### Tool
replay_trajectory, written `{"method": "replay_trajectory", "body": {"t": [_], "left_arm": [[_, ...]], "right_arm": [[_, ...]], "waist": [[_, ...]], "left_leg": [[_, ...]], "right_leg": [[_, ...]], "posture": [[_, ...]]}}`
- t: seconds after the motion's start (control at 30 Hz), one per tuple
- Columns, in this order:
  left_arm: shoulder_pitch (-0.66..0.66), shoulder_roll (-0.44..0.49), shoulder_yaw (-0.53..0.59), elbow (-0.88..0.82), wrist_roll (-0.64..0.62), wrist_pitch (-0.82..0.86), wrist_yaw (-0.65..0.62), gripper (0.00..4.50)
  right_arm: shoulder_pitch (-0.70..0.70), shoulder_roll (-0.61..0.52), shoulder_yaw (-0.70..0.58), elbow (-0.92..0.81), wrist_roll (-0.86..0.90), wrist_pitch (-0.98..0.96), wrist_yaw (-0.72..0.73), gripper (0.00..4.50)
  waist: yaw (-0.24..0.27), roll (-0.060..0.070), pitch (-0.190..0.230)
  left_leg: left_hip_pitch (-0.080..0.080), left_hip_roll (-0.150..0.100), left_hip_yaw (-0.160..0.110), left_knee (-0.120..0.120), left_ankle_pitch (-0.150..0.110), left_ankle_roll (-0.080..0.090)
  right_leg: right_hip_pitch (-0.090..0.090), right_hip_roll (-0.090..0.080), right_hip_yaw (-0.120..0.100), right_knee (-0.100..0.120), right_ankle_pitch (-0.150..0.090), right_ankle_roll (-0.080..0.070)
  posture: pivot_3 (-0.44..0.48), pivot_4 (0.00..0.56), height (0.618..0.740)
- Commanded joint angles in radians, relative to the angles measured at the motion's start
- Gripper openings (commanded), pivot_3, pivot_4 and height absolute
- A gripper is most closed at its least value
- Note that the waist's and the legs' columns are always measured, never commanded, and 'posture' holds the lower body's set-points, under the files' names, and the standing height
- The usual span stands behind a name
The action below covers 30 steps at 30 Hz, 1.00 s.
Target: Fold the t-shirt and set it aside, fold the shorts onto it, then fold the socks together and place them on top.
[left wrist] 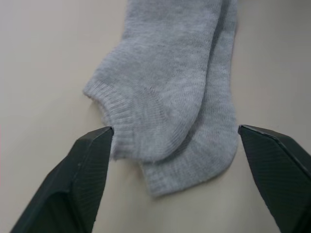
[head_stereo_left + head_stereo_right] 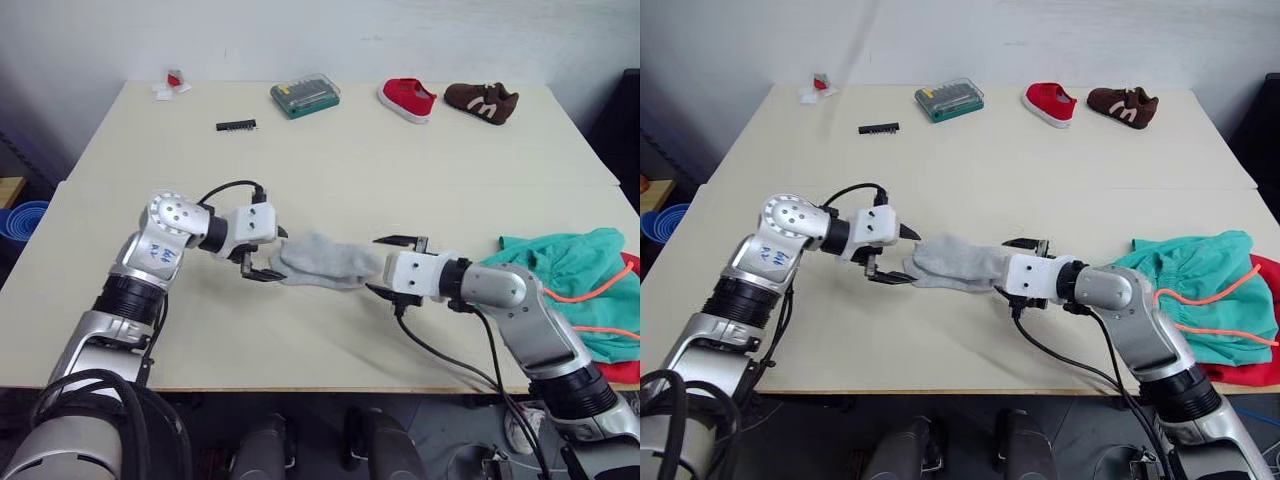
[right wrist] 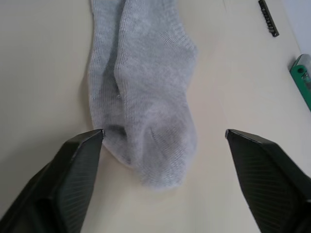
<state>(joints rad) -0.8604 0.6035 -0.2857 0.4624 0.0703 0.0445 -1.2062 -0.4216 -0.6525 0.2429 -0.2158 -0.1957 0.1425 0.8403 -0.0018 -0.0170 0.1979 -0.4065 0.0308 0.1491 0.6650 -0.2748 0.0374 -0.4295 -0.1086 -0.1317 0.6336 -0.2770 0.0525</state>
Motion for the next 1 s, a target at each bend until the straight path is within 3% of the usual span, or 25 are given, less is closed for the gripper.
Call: {"method": "replay_trajectory", "body": {"t": [0.03,0.07,0.17,0.27,0.3,0.47,1.0], "left_arm": [[-0.049,-0.013,0.002,0.053,0.029,-0.046,0.041,3.35],[-0.054,-0.018,0.002,0.067,0.032,-0.052,0.048,3.35],[-0.066,-0.032,0.005,0.100,0.031,-0.068,0.050,2.77],[-0.074,-0.039,0.006,0.119,0.031,-0.077,0.048,1.86],[-0.075,-0.039,0.006,0.120,0.031,-0.079,0.048,1.55],[-0.079,-0.034,0.020,0.106,0.009,-0.070,0.026,0.02],[0.031,0.093,0.083,-0.151,-0.049,0.025,-0.038,0.02]], "right_arm": [[-0.018,0.015,0.001,0.019,-0.013,-0.030,-0.028,2.55],[-0.019,0.018,0.003,0.025,-0.014,-0.032,-0.030,2.20],[-0.023,0.026,0.000,0.033,-0.012,-0.032,-0.033,1.13],[-0.024,0.030,-0.006,0.024,-0.002,-0.023,-0.028,0.11],[-0.024,0.030,-0.007,0.022,-0.001,-0.022,-0.027,0.00],[-0.026,0.026,-0.020,0.007,0.006,-0.028,-0.031,0.00],[0.027,0.017,-0.027,-0.094,0.037,-0.019,-0.021,0.00]], "waist": [[-0.001,0.000,0.000],[-0.002,0.000,0.000],[-0.003,0.000,0.000],[-0.002,0.000,0.000],[-0.002,0.000,0.000],[-0.002,0.000,0.000],[-0.002,0.000,0.000]], "left_leg": [[0.000,0.000,0.000,0.000,0.000,0.000],[0.000,0.000,0.000,0.000,0.000,0.000],[0.001,0.000,0.000,0.000,0.000,0.000],[0.000,0.000,0.000,0.000,0.000,0.000],[0.000,0.000,0.000,0.000,0.000,0.000],[0.000,0.000,0.000,0.000,0.000,0.000],[0.001,0.000,0.000,0.001,0.000,0.000]], "right_leg": [[0.000,0.000,0.000,0.000,0.000,0.000],[0.000,0.000,0.000,0.000,0.000,0.000],[0.000,0.000,0.000,0.001,0.000,0.000],[0.000,0.000,0.000,0.001,0.000,0.000],[0.000,0.000,0.000,0.002,0.000,0.000],[0.000,0.000,0.000,0.002,0.000,0.000],[0.000,0.000,0.000,0.003,-0.001,0.000]], "posture": [[0.000,0.150,0.740],[0.000,0.150,0.740],[0.000,0.150,0.740],[0.000,0.150,0.740],[0.000,0.150,0.740],[0.000,0.150,0.740],[0.000,0.150,0.740]]}}
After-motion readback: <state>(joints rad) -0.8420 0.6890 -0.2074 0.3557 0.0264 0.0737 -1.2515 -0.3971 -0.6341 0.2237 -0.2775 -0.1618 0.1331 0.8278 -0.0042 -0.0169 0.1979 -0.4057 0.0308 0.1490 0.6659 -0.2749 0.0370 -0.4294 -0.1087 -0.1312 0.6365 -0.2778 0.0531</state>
